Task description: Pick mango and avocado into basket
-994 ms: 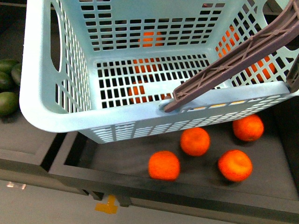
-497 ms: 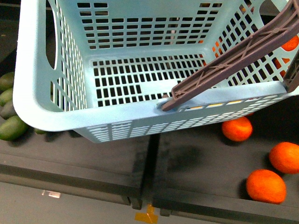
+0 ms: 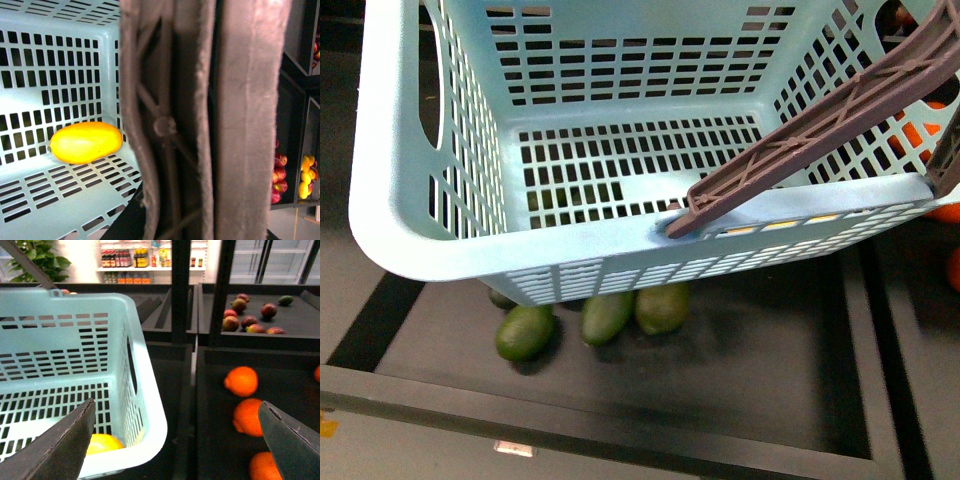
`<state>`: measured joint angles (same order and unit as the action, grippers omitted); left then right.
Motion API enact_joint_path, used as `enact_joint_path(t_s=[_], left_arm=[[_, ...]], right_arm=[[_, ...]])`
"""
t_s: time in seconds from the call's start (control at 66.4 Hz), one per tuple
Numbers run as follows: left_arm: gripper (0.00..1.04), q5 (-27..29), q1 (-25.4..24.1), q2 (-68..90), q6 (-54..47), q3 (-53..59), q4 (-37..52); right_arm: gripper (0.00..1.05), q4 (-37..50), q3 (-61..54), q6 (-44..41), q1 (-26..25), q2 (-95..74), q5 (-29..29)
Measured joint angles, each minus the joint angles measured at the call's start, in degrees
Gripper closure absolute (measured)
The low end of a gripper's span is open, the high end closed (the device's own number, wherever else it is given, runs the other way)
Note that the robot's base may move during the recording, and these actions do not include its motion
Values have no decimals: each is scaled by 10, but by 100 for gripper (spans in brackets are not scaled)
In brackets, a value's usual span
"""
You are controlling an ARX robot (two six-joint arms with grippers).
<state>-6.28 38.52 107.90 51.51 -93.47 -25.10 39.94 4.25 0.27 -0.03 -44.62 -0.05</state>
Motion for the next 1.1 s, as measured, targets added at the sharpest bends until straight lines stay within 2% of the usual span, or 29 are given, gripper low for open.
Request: enact_joint_path(t_s=[0.753,0.979,1.024,1.069,1.099], left_arm=[[91,-3,0,0,2,0,0],[91,16,-12,0,-5,0,0],[91,16,-10,0,-7,0,0],[91,14,-8,0,-7,0,0],[91,12,-8,0,-6,0,0]], right_arm=[[9,0,0,0,0,-1,0],[9,0,0,0,1,0,0],[9,-77,24,34,7,-4,45],[9,-237,86,97,-2,-16,104],[9,-317,119,125,-17,-28,121]])
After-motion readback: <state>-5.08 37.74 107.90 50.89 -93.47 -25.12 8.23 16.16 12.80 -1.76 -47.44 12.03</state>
